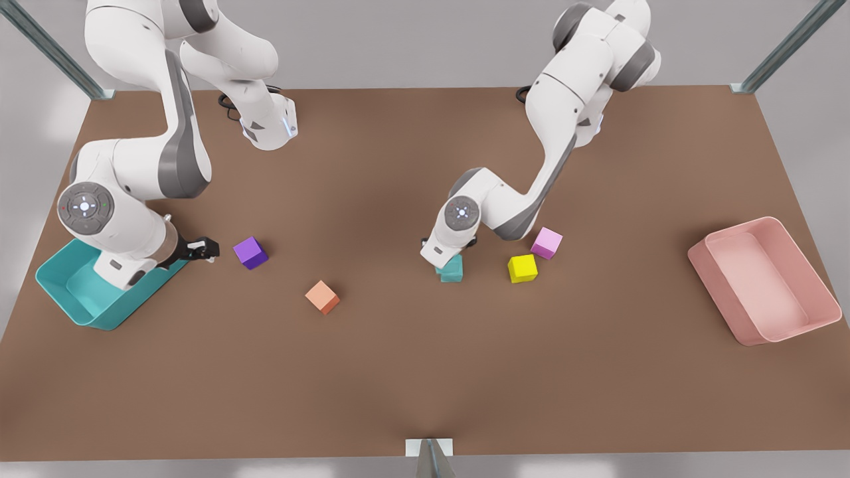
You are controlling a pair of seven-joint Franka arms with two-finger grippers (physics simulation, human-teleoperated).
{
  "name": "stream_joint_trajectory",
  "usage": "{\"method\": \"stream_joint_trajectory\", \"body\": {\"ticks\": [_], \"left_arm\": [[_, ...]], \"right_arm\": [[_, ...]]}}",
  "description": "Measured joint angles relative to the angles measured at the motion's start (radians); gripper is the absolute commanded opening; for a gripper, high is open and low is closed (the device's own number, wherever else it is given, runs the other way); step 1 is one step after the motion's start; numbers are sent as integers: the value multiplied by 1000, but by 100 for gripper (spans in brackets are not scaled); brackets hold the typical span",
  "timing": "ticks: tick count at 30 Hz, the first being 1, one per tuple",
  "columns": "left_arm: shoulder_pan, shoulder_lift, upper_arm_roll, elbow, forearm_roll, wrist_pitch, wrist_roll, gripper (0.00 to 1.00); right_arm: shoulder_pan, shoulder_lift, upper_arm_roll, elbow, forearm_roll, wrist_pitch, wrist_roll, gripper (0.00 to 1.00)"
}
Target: Stack the two blue cubes on top of each other
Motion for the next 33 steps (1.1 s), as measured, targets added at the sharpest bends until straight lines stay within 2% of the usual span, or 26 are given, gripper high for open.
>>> {"method": "stream_joint_trajectory", "body": {"ticks": [18,19,20,33], "left_arm": [[9,38,-17,-16,-3,38,-250,64],[9,40,-17,-15,-4,43,-258,85],[9,41,-17,-15,-5,48,-264,100],[34,21,-25,-14,-5,52,-324,100]], "right_arm": [[-13,48,-1,75,16,-20,-81,100],[-13,49,-2,78,16,-21,-84,100],[-12,50,-2,79,16,-21,-87,100],[-12,51,-1,81,18,-25,-110,100]]}}
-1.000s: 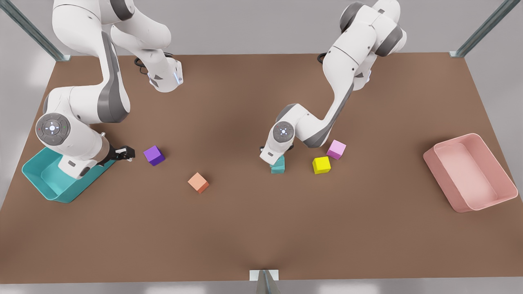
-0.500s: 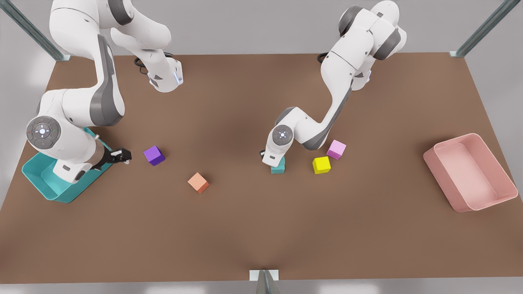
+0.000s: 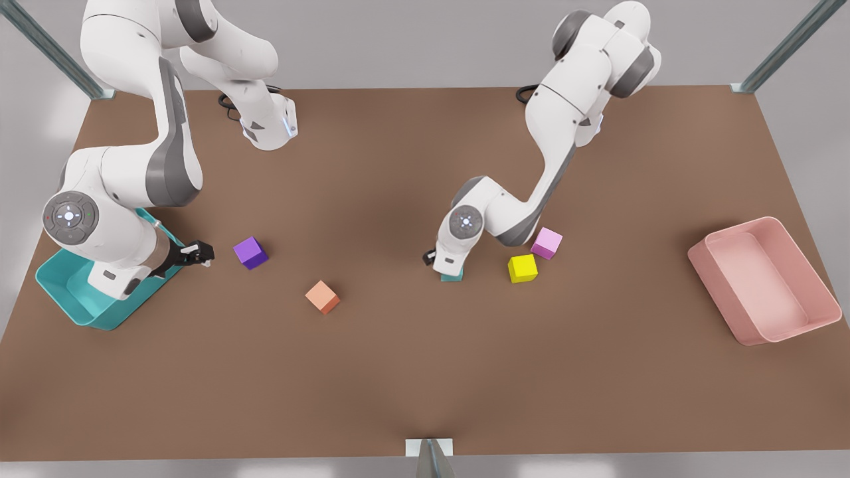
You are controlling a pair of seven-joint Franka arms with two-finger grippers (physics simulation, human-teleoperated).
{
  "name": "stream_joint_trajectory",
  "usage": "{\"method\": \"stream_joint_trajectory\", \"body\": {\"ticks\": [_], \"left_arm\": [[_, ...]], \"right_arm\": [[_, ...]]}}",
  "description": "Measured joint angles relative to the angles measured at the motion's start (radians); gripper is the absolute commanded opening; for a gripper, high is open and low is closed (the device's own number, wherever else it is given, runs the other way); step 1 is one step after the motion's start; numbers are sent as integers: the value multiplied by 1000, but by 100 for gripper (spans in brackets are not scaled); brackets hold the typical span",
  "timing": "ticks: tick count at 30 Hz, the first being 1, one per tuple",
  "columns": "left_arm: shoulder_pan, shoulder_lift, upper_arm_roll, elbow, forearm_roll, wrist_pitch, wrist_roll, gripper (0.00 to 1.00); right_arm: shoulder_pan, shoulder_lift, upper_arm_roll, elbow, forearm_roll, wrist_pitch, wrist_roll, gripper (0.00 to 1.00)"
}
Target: Stack the two blue cubes on top of each other
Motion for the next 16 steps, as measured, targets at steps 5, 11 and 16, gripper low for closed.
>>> {"method": "stream_joint_trajectory", "body": {"ticks": [5,11,16], "left_arm": [[100,-163,-45,222,7,-257,-13,100],[369,-388,65,191,129,-592,192,100],[373,-401,156,202,116,-712,417,100]], "right_arm": [[2,-1,1,0,0,0,-5,100],[3,-25,-4,2,-15,-12,-9,100],[-1,-78,-26,25,-50,-52,-12,100]]}}
